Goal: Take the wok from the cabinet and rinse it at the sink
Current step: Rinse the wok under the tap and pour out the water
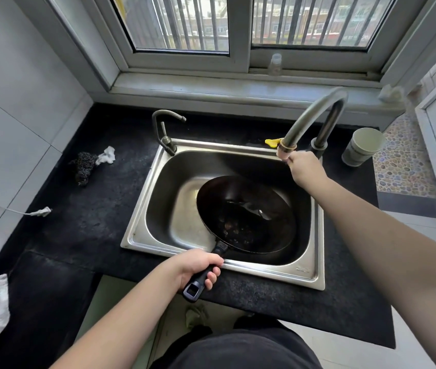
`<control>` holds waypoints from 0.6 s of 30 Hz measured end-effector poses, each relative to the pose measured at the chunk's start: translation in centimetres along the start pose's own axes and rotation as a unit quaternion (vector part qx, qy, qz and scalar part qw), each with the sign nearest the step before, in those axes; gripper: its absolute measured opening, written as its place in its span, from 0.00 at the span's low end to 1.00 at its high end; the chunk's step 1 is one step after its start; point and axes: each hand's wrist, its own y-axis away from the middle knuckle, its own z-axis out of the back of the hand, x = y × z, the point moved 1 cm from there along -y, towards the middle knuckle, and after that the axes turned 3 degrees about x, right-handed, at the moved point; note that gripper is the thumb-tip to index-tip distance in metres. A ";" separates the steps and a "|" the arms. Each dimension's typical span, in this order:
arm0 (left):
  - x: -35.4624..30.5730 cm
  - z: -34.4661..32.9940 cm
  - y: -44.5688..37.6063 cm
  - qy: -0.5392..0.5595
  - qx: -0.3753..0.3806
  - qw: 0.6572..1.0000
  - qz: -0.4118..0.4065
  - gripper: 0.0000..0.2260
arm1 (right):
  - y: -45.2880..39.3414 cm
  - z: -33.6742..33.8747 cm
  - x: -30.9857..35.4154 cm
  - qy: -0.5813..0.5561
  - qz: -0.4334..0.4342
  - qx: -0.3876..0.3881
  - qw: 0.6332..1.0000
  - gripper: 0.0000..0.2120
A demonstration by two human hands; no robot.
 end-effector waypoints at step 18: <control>-0.1 0.0 0.0 -0.010 -0.003 1.000 0.002 0.04 | -0.5 -0.4 -0.5 -0.049 0.040 -0.027 0.998 0.12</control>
